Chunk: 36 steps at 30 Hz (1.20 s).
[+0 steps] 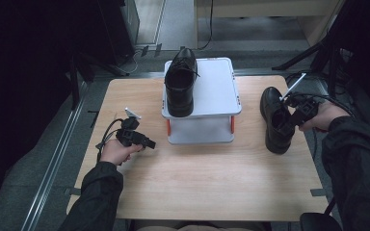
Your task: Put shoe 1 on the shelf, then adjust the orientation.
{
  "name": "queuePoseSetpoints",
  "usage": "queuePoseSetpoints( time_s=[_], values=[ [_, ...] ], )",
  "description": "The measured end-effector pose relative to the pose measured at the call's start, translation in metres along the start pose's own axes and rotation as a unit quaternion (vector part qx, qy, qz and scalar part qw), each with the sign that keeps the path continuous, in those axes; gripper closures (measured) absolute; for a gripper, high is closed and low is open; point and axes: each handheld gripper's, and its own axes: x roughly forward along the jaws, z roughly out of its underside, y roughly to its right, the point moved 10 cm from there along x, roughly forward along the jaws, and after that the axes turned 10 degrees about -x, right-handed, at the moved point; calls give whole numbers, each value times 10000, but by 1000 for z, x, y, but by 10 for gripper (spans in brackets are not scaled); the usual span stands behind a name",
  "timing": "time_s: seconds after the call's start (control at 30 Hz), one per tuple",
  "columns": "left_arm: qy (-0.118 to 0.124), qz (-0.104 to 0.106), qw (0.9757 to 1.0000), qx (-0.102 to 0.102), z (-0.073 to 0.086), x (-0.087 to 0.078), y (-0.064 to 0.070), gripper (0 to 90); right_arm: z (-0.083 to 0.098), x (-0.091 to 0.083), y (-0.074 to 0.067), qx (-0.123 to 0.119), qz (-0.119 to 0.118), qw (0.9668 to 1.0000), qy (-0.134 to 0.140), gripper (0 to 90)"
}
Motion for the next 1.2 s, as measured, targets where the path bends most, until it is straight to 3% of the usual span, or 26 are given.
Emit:
queuePoseSetpoints(
  time_s=[0.1, 0.23, 0.33, 0.53, 0.63, 0.83, 1.2],
  values=[
    [-25, -85, 10000, 32, 0, 1, -2, 471, -2, -10, 6, 461, 56, 9988, 154, 647],
    [-26, -83, 10000, 32, 0, 2, -2, 471, 2, -18, 22, 1123, 379, 9928, 169, 639],
    [-30, -100, 9999, 54, 0, 2, -2, 471, 6, -19, 34, 1571, 630, 9854, 165, 638],
    [-13, -110, 9999, 49, 0, 1, -3, 470, 6, -14, 47, 2326, 770, 9682, 514, 644],
    [0, -92, 9999, 48, 0, 1, -2, 470, 6, -7, 51, 2464, 812, 9642, 540, 644],
    [10, -91, 9999, 68, 1, 0, -2, 470, 7, 9, 53, 2612, 809, 9608, 458, 649],
    [58, -54, 10000, 7, 1, -1, -4, 470, 14, 33, 62, 2719, 754, 9586, 396, 675]
  ],
)
